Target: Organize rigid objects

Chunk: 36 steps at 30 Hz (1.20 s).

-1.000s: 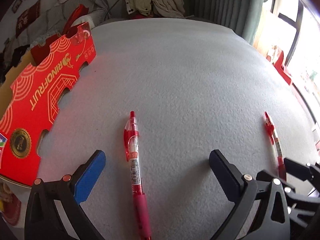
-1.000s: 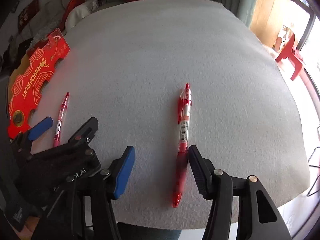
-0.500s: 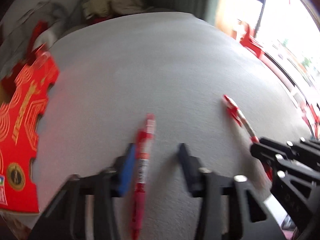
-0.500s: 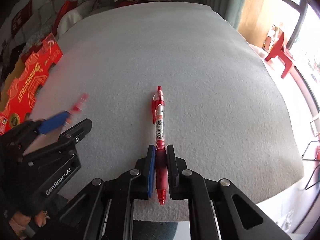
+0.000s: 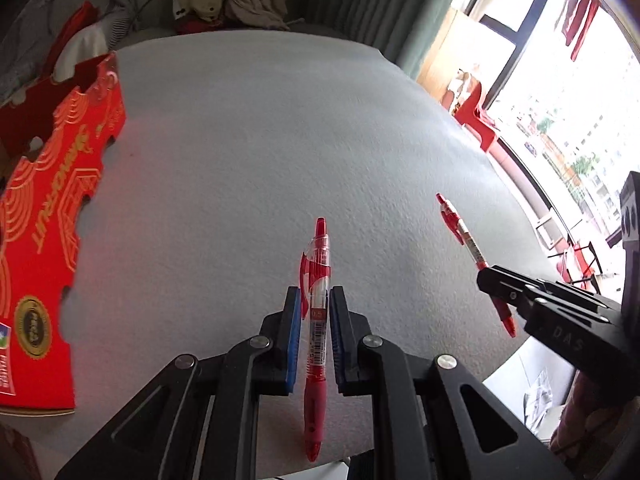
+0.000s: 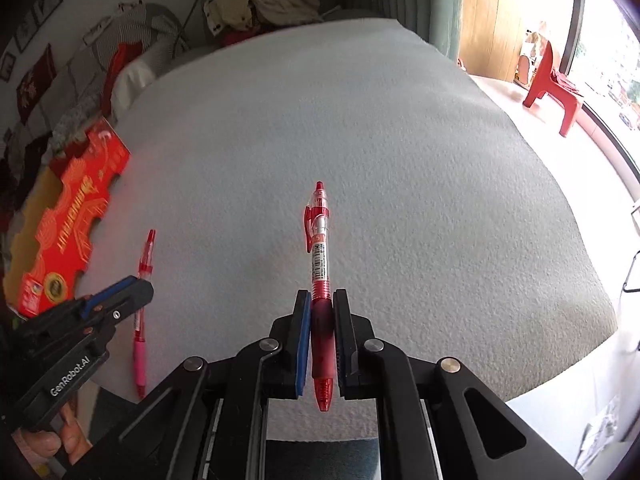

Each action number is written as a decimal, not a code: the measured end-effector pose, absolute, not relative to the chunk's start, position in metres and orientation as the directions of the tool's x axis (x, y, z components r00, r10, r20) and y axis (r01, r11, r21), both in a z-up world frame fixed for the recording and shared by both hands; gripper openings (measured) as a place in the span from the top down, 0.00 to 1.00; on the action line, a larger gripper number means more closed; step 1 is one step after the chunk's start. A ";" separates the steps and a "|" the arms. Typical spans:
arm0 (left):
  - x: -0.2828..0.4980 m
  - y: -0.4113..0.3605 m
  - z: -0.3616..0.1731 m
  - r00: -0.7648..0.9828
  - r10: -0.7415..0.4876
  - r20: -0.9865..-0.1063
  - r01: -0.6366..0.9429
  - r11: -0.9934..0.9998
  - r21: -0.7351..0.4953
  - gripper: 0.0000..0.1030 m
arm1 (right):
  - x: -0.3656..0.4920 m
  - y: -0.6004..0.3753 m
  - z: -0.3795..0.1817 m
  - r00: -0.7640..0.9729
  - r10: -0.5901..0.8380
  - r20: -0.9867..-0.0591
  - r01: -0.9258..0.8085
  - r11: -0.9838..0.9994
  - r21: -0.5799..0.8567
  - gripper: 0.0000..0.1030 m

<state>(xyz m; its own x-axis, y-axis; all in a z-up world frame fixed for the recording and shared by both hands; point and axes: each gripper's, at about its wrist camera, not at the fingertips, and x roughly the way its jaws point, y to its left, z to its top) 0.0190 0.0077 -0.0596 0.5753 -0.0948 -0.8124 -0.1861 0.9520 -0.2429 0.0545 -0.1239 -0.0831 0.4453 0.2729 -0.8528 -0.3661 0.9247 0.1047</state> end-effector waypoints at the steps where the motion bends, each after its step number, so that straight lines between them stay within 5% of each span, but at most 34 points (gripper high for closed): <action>1: 0.017 0.012 -0.055 0.583 -0.092 -0.807 -0.190 0.951 -0.245 0.86 | 0.053 -0.123 -0.077 0.451 0.289 -0.844 -0.369 0.922 0.118 0.89; 14: -0.007 0.019 0.003 0.676 0.003 -0.736 -0.194 0.965 -0.175 0.85 | 0.037 -0.085 -0.030 0.482 0.406 -0.776 -0.431 0.882 0.193 0.89; 29: -0.055 0.124 0.069 0.768 0.200 -0.609 -0.359 0.921 -0.151 0.93 | 0.014 0.035 0.018 0.447 0.543 -0.711 -0.628 0.757 0.183 0.89; 36: -0.049 0.128 0.055 0.720 0.169 -0.673 -0.308 0.947 -0.092 0.90 | 0.022 0.044 0.015 0.425 0.548 -0.720 -0.639 0.745 0.190 0.89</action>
<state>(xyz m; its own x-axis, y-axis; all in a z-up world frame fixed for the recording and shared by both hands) -0.0493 0.1280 0.0548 0.7200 0.1691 -0.6731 -0.3080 0.9469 -0.0916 0.0216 0.0444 0.0151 0.4255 0.5479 -0.7203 -0.6390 0.7455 0.1896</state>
